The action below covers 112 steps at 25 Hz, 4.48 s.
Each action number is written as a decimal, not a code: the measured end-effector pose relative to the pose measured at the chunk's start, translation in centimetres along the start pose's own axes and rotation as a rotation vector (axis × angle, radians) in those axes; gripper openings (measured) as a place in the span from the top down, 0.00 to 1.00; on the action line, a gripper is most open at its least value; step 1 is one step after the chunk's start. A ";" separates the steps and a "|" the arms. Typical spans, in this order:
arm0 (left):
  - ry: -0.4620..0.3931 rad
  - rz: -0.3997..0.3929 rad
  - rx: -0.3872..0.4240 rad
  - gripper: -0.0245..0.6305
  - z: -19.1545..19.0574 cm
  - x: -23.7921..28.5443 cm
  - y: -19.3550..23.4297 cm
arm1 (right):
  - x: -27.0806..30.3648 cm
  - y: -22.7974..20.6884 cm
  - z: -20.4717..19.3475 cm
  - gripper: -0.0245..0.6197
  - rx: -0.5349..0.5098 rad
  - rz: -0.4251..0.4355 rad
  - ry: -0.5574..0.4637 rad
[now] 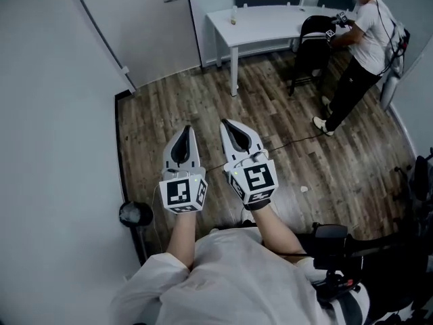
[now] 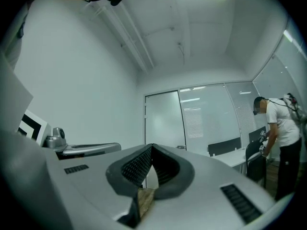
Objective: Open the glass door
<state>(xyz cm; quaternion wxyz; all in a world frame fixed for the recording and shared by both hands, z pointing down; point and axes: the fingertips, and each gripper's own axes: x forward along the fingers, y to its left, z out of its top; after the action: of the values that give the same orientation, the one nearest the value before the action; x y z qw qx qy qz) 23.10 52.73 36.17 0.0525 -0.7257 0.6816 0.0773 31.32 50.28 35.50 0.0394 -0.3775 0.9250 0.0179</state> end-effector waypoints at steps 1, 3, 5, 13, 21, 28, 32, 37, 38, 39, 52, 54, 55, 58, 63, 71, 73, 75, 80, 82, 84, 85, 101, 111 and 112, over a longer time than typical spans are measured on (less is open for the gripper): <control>-0.001 -0.002 0.000 0.96 0.0 1.0 -0.8 | 0.2 -1.2 0.3 0.96 -0.004 0.000 -0.004; 0.000 0.000 0.001 0.96 0.0 3.0 -2.0 | 0.7 -3.4 0.7 0.96 -0.006 0.002 -0.011; -0.001 0.006 0.007 0.96 -0.1 4.7 -2.9 | 1.1 -5.5 0.8 0.96 -0.001 0.003 -0.018; 0.106 0.032 0.032 0.96 -4.4 7.3 -5.5 | 2.3 -10.1 -2.6 0.96 0.072 0.034 0.032; 0.111 0.027 -0.013 0.96 -6.2 13.2 -1.0 | 9.6 -11.3 -4.9 0.96 0.073 0.049 0.073; -0.009 -0.014 -0.049 0.96 -3.6 19.8 8.0 | 20.0 -8.8 -2.8 0.96 -0.002 0.085 0.017; -0.066 0.032 -0.043 0.96 -3.3 21.4 14.6 | 25.2 -7.1 -2.5 0.96 -0.124 0.062 0.007; -0.018 0.062 -0.075 0.96 -6.1 24.8 18.5 | 29.5 -8.1 -5.0 0.96 -0.083 0.056 0.065; -0.002 0.057 -0.086 0.96 -7.0 25.3 18.6 | 30.2 -8.3 -5.7 0.96 -0.070 0.059 0.079; 0.008 0.054 -0.096 0.96 -7.8 25.8 18.7 | 30.9 -8.5 -6.2 0.96 -0.063 0.064 0.088; 0.014 0.134 -0.070 0.96 -12.8 41.2 22.8 | 45.0 -17.7 -9.6 0.96 -0.015 0.161 0.057; 0.012 0.154 -0.059 0.96 -12.8 45.5 23.5 | 47.8 -20.6 -8.6 0.96 -0.017 0.167 0.032; 0.016 0.155 -0.055 0.96 -12.9 47.6 23.6 | 49.0 -22.2 -8.2 0.96 -0.015 0.163 0.023; 0.029 0.147 -0.044 0.96 -13.1 52.8 23.1 | 52.0 -27.2 -7.7 0.96 0.004 0.143 0.018; 0.058 0.149 -0.017 0.96 -14.2 58.4 22.7 | 56.1 -34.0 -8.7 0.96 0.061 0.103 0.025; 0.093 0.152 0.000 0.96 -15.8 63.4 22.6 | 59.4 -38.4 -9.8 0.96 0.107 0.106 0.020; 0.074 0.133 0.010 0.96 -15.1 64.7 22.3 | 60.3 -39.0 -9.1 0.96 0.103 0.104 -0.001; 0.066 0.117 0.016 0.96 -14.8 65.7 21.9 | 60.9 -39.4 -8.8 0.96 0.100 0.101 -0.007; 0.060 0.085 0.017 0.96 -15.1 69.1 22.6 | 63.4 -41.1 -8.7 0.96 0.090 0.077 -0.010; 0.051 0.068 0.013 0.96 -15.9 70.5 23.2 | 64.5 -41.8 -9.3 0.96 0.073 0.059 -0.013; 0.062 0.055 -0.004 0.96 -17.6 71.2 23.9 | 65.3 -42.0 -10.8 0.96 0.064 0.044 0.008; 0.072 0.049 -0.017 0.96 -18.5 71.8 24.4 | 66.0 -42.0 -11.6 0.96 0.062 0.038 0.024; 0.087 -0.085 -0.052 0.96 -20.3 90.3 46.0 | 94.7 -39.8 -12.7 0.96 0.021 0.000 0.032; 0.141 -0.161 -0.084 0.96 -23.7 100.2 55.9 | 108.1 -41.4 -15.3 0.96 0.026 -0.084 0.080; 0.151 -0.162 -0.085 0.96 -24.3 100.9 56.1 | 108.6 -42.1 -15.8 0.96 0.030 -0.093 0.085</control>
<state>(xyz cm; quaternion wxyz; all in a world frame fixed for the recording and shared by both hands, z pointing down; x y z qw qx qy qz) -25.93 -54.35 43.16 -0.0239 -0.7838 0.6188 0.0468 -17.51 -56.49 41.73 0.0064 -0.4197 0.9076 -0.0139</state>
